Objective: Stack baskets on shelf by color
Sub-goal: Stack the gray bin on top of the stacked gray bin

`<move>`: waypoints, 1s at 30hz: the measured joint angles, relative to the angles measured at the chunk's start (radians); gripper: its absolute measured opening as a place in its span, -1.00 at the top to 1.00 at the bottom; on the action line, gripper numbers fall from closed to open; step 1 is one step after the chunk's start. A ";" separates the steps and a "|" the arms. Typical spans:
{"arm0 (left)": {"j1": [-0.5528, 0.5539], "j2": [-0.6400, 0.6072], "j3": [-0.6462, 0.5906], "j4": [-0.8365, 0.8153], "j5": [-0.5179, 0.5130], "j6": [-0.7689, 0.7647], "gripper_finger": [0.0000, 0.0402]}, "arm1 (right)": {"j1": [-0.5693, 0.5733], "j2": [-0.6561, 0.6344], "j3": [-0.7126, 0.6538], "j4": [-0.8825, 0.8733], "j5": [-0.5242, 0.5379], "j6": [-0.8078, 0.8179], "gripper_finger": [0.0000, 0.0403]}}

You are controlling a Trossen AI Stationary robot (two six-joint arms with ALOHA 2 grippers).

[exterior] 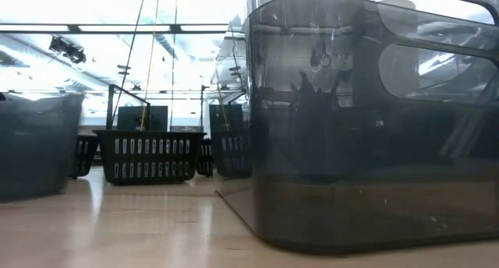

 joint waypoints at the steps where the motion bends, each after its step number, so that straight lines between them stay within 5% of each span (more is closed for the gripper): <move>1: 0.004 0.000 0.000 0.007 0.006 -0.002 0.95 | 0.000 0.000 0.000 0.000 0.000 0.000 0.27; 7: 0.037 0.000 0.041 0.008 0.052 -0.029 0.95 | 0.000 0.000 0.000 0.000 0.000 0.000 0.27; 17: 0.094 0.000 0.297 -0.171 0.058 -0.027 0.96 | 0.009 0.000 0.000 -0.014 0.001 0.000 0.27; 30: 0.212 0.000 0.576 -0.243 -0.027 -0.048 0.96 | 0.017 -0.001 0.000 -0.155 0.003 0.016 0.28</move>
